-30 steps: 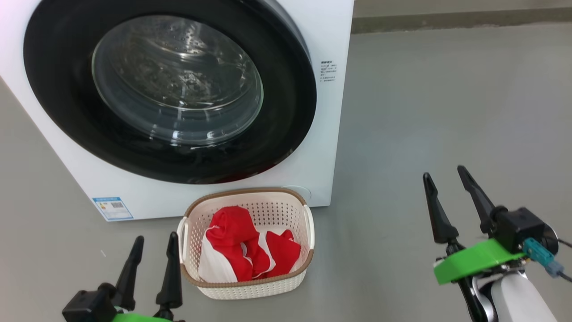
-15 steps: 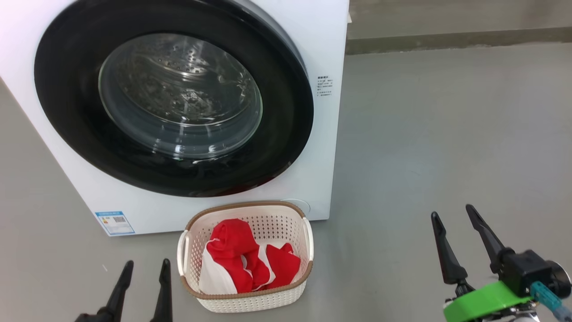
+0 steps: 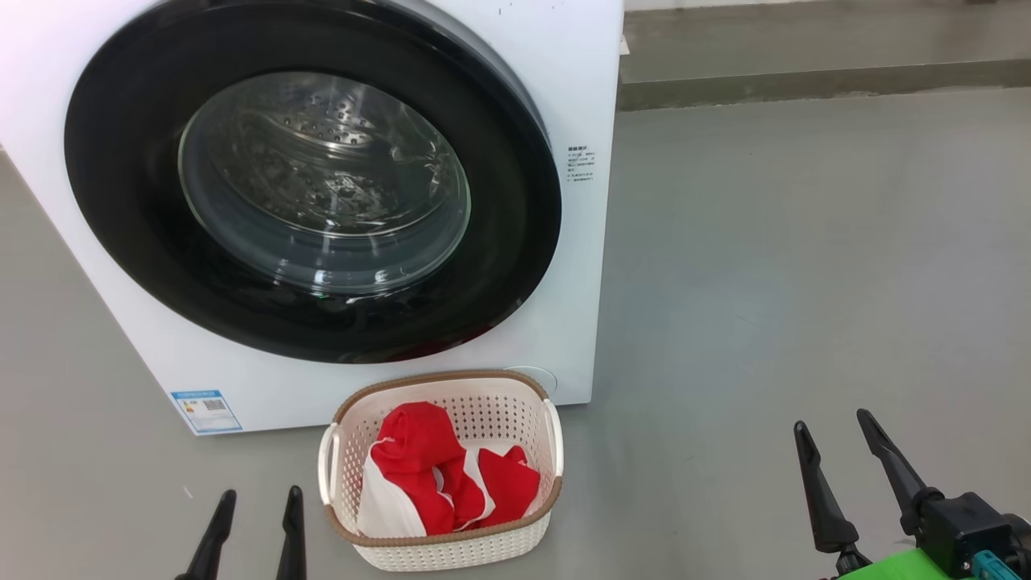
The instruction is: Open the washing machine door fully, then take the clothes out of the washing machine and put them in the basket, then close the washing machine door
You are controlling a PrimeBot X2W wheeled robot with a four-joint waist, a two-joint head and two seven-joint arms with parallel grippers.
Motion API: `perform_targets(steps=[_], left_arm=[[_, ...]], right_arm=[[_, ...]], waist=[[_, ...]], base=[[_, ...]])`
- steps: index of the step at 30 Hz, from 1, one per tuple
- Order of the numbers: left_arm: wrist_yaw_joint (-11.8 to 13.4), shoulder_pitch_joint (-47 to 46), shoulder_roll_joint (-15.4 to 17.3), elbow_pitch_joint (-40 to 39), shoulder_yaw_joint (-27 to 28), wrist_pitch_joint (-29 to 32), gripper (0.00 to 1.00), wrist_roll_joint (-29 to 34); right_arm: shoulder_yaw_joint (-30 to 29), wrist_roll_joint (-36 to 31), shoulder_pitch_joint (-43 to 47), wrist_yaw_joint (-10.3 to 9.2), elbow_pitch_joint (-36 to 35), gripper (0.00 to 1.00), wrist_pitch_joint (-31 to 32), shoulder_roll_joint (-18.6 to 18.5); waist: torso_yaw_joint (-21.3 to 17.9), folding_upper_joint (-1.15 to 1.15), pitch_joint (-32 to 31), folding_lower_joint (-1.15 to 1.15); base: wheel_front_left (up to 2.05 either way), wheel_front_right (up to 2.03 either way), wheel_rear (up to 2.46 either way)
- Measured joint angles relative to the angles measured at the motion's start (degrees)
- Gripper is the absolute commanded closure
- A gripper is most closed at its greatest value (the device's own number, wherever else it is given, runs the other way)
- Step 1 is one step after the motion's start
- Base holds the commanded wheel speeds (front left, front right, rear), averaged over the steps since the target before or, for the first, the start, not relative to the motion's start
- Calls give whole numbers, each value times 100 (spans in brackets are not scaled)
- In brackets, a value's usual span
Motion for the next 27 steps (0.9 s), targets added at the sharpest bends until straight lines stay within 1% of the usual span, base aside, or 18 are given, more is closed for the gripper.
perform_targets(steps=[8,9,16,27], left_arm=[[-53,14,-23,-1,46,0,0,36],[-54,14,-23,2,49,1,100,60],[-51,149,-167,495,-20,70,100,20],[-55,147,-176,530,11,240,100,-634]], right_arm=[[13,10,10,0,-9,0,0,2],[14,18,10,0,-2,100,0,3],[66,90,223,1,514,100,29,115],[52,736,235,1,545,100,224,116]], waist=[[41,0,13,0],[47,0,13,0],[47,0,14,0],[52,0,58,1]], base=[[0,0,0],[0,0,0],[0,0,0],[0,0,0]])
